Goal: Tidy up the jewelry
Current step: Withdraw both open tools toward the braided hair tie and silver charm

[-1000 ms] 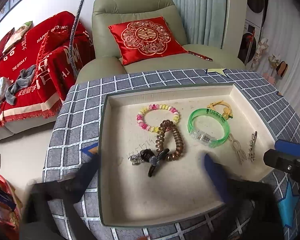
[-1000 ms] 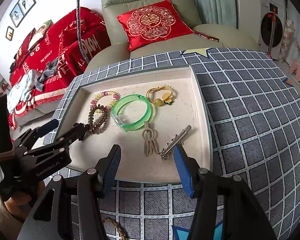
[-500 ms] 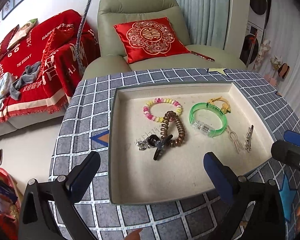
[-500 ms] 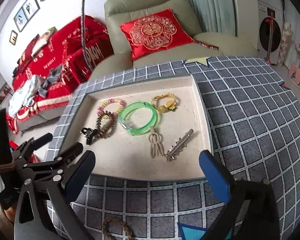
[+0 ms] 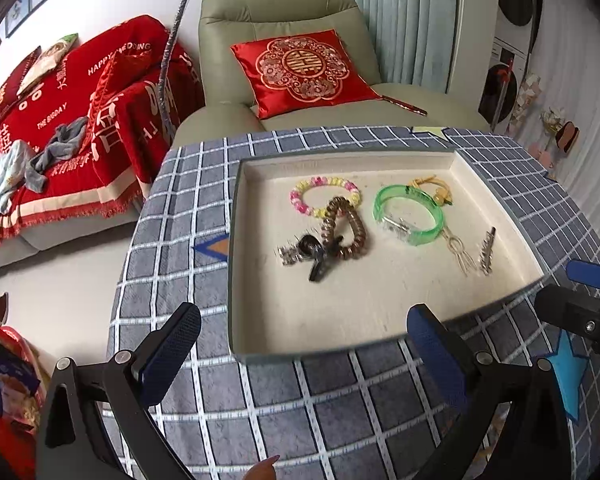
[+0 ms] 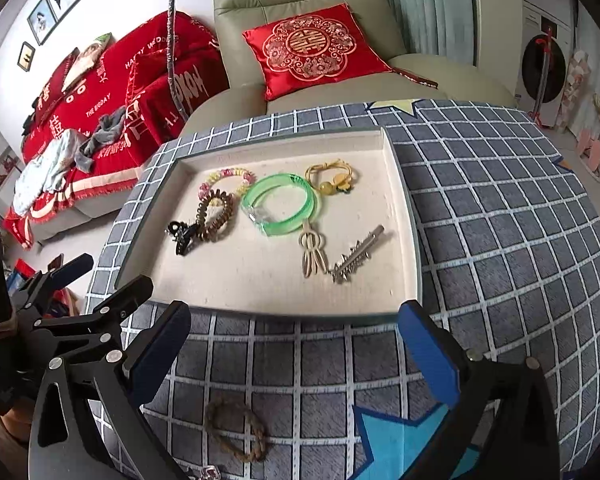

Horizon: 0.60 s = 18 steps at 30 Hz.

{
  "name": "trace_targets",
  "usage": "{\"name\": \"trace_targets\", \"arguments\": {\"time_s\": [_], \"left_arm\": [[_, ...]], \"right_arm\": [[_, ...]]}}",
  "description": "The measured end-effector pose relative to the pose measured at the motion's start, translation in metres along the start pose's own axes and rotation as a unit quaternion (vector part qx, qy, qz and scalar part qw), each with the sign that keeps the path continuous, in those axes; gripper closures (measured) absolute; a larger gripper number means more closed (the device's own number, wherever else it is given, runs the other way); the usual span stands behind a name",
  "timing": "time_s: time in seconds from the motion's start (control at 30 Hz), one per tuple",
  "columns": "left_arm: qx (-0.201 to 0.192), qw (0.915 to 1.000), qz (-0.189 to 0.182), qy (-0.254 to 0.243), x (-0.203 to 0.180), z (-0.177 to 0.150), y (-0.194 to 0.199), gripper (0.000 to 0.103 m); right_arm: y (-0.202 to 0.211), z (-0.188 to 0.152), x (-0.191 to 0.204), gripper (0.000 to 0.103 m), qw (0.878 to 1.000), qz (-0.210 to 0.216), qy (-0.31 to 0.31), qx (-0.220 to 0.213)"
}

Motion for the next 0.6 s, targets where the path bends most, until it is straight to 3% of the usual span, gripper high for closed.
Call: {"name": "trace_targets", "arguments": {"time_s": [0.33,0.53,0.6], "left_arm": [[0.000,0.9999,0.012,-0.012,-0.006,-0.038,0.025,0.000],[0.024,0.9996,-0.014,0.006,-0.004,-0.077,0.033,0.000],[0.039,0.9984,-0.041,0.006,-0.008,-0.088,0.033,0.000]], "right_arm": [[0.006,-0.027,-0.004,0.000,1.000,0.000,-0.001,0.014],[0.010,-0.052,-0.007,0.000,1.000,-0.001,-0.001,0.028],[0.011,-0.061,-0.009,0.000,0.999,0.001,-0.003,0.035]]}}
Point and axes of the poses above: each gripper's, at about its wrist camera, not at the fingertips, and y roughly against the way its jaws point, x to its left, z to its top, the point moved 8 cm from there along -y, roughly the way its jaws point, and after that the axes turned 5 degrees about -z, right-handed, at the moved point
